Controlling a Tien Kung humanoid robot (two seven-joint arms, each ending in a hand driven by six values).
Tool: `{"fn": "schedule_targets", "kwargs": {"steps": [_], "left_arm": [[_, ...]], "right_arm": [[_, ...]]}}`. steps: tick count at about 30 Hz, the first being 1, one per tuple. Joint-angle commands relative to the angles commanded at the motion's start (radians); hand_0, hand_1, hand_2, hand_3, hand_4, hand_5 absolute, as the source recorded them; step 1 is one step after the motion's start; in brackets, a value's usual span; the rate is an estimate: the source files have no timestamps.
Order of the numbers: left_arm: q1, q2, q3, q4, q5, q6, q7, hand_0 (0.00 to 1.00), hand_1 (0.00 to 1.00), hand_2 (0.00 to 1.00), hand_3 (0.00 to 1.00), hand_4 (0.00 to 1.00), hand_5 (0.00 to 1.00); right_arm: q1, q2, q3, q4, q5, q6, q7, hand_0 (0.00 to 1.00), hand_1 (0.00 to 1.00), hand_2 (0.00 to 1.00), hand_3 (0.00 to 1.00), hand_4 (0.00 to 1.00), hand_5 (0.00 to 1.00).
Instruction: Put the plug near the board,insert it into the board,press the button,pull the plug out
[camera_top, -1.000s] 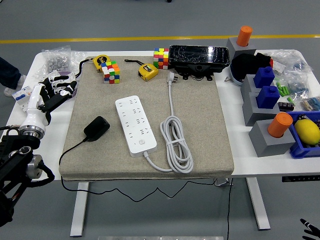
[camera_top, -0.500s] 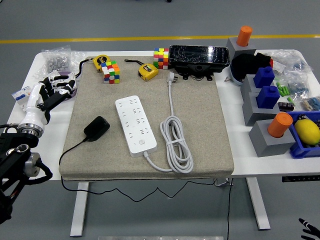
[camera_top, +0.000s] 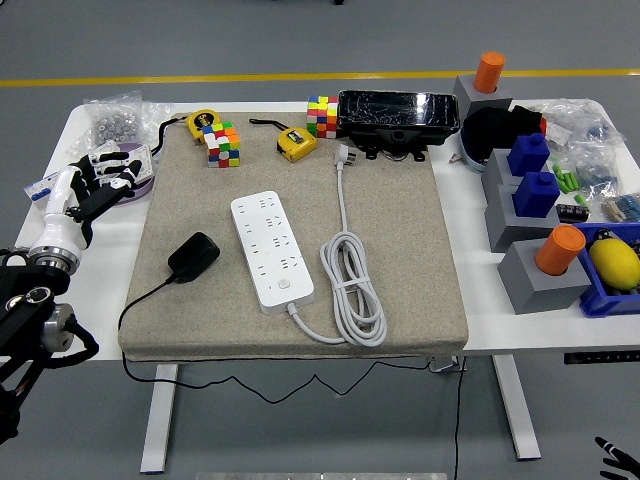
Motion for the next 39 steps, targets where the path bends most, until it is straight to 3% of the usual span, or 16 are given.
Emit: {"fn": "schedule_targets", "kwargs": {"steps": [11,16,39], "left_arm": [[-0.008,0.001,0.041,0.001,0.003,-0.010,0.012,0.395,0.421,0.499,0.549,0.755,0.239],[-0.004,0.016,0.063,-0.002,0.004,-0.015,0.015,0.395,0.420,0.501,0.549,0.755,0.240],[0.032,0.032,0.065,-0.001,0.000,-0.019,0.016,0.397,0.425,0.502,0.549,0.754,0.245]], "right_arm": [[0.004,-0.004,-0.020,-0.004,0.007,0.002,0.001,0.560,0.638,0.612,0.600,0.963,0.495],[0.006,0.003,-0.027,-0.003,0.007,0.000,0.006,0.560,0.637,0.613,0.600,0.963,0.496],[-0.004,0.005,-0.082,-0.011,0.012,-0.005,0.005,0.561,0.638,0.614,0.600,0.962,0.495]]}}
